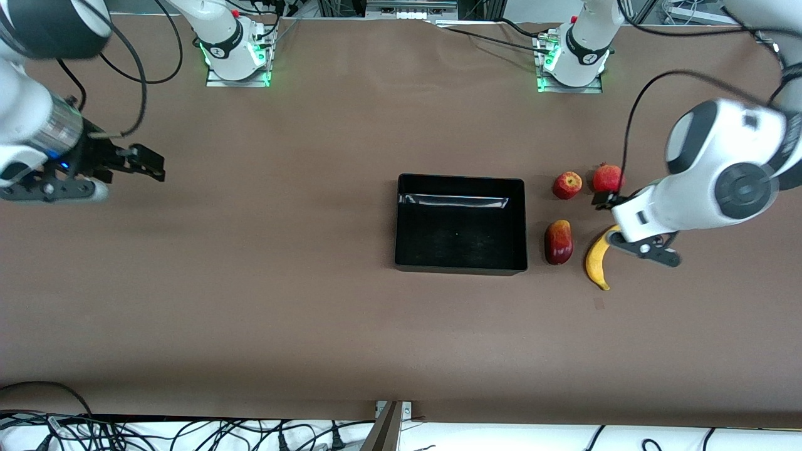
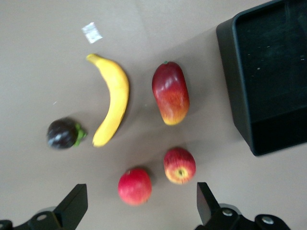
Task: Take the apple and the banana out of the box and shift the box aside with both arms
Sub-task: 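Raise the left gripper away while the right gripper reaches the box, then lower the right gripper onto the box rim and close it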
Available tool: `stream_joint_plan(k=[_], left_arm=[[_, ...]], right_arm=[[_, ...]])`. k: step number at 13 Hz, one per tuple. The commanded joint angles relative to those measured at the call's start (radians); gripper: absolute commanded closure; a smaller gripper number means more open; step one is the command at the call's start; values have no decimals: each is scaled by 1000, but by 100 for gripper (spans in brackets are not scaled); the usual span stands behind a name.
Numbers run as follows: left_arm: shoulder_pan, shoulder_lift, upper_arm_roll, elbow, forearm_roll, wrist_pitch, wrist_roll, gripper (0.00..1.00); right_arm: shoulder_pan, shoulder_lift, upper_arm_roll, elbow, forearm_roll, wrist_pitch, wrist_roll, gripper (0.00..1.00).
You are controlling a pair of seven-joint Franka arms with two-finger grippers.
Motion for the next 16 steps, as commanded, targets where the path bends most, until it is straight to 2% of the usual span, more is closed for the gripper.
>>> stream_joint_plan(k=[1,2,3,4,5,6,7,8,9,10,16], left_arm=[[2,32,-27,188,-13,-179,-45,0],[1,14,-24,236,-13,-210,-44,0],[-28,-55,3,212,-32,-207,-42,0],[-124,-112,118,192,-58,-206,-45,0],[-228,-163,275,171,-116,-201,-47,0],[-307,-216,397,107,-180,-150,-56,0],[-371,-302,497,-15,-231,-50,-89,0],[-396,-373,545,-120,-239,66,-129,0],[-399,-417,545,-198,-233,130,-149,0],[-409,-427,545,-222,-228,156,-157,0],[-393,-416,542,-198,-222,121,-96,0]], right_arm=[[60,26,1,11,-3,-3,-9,0],[106,30,1,9,-2,-3,-17,0],[155,64,1,11,1,4,6,0],[198,105,1,12,7,36,50,0],[238,134,1,14,33,95,127,0],[264,173,1,15,58,159,158,0],[304,208,1,20,90,212,175,0],[338,246,1,30,116,249,213,0],[376,277,1,43,122,287,292,0],[419,305,1,53,122,331,368,0],[586,455,-6,61,106,574,601,0]])
